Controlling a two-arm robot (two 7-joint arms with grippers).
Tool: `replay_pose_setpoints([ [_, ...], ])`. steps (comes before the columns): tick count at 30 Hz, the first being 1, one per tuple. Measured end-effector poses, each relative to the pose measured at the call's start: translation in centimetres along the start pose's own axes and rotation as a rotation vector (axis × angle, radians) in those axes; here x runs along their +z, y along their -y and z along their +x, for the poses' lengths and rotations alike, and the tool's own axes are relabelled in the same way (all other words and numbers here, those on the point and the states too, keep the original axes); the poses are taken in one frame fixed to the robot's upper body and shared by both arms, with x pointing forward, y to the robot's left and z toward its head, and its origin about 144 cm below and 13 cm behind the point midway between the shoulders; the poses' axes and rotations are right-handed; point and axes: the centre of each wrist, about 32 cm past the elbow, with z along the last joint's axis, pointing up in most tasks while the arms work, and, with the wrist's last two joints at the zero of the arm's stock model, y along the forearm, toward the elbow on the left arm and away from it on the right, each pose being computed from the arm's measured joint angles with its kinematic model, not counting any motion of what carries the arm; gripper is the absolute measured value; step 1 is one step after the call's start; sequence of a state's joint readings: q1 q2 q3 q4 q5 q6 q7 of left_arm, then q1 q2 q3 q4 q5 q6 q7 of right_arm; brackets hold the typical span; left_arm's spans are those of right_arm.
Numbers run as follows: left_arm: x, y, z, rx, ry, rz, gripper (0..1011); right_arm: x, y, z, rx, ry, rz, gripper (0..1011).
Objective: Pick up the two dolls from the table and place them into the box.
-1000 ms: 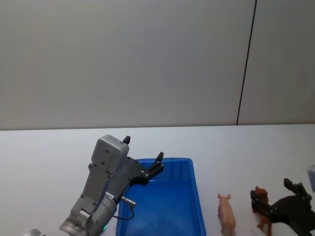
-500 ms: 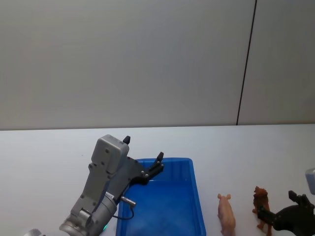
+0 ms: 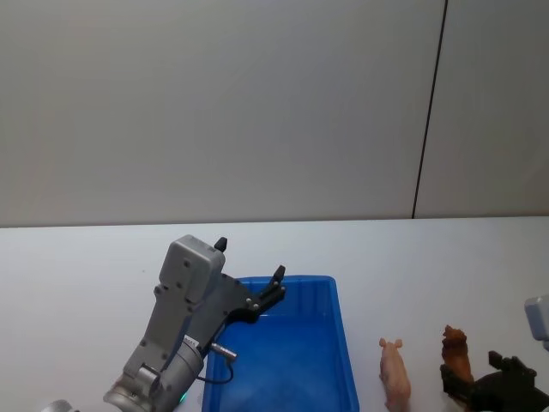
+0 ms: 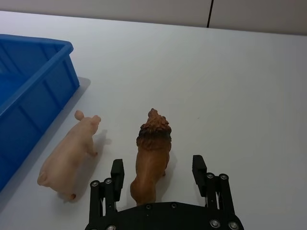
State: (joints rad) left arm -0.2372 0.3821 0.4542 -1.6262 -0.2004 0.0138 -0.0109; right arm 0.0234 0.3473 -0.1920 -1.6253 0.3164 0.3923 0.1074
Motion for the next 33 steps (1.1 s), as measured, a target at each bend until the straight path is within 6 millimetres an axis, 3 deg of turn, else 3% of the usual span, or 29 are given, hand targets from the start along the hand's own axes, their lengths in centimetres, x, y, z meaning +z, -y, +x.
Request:
replay_pose_setpoints([
  [14,0.0,0.0,0.0,0.000,0.000,0.000,1002,-0.3,-1.0,0.2,0.044,-0.072,-0.049,531],
  [17,0.0,0.0,0.0,0.000,0.000,0.000,1002,-0.3,-1.2,0.2,0.047,-0.080,-0.050,387],
  [19,0.0,0.0,0.0,0.000,0.000,0.000,1002,-0.2,-1.2,0.2,0.048,-0.084,-0.048,350],
  [33,0.0,0.0,0.0,0.000,0.000,0.000,1002,1.6,-1.1,-0.2,0.041,-0.038,0.064,322],
])
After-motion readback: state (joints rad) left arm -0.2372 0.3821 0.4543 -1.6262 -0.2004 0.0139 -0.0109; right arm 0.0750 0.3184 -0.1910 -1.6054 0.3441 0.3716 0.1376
